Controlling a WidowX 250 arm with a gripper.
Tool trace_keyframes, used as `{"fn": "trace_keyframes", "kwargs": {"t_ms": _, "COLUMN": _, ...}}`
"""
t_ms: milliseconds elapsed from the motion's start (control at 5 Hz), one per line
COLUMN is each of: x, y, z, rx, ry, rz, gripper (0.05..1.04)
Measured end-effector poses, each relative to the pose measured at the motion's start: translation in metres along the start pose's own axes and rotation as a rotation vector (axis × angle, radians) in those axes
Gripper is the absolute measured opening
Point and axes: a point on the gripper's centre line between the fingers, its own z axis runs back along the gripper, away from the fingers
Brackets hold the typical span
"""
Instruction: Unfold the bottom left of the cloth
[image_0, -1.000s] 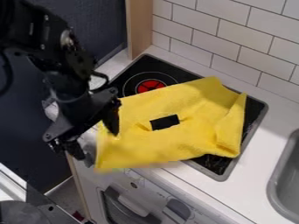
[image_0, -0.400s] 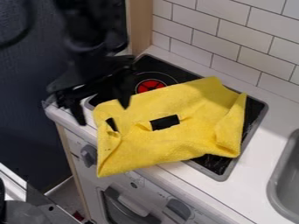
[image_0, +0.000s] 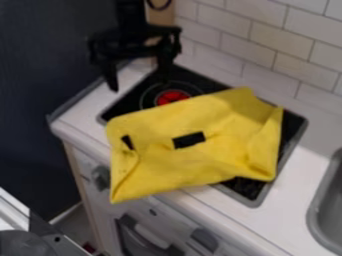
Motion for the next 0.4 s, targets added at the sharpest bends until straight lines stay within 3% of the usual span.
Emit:
{"fn": "trace_keyframes", "kwargs": {"t_ms": 200, "x": 0.021, "y": -0.003, "z": -0.005, "rx": 0.028, "ry": 0.016, "rz": -0.031, "gripper": 1.001}}
{"fn": "trace_keyframes", "kwargs": {"t_ms": 400, "x": 0.042, "y": -0.003, "z": -0.01, "rx": 0.025, "ry": 0.012, "rz": -0.03, "gripper": 1.001}}
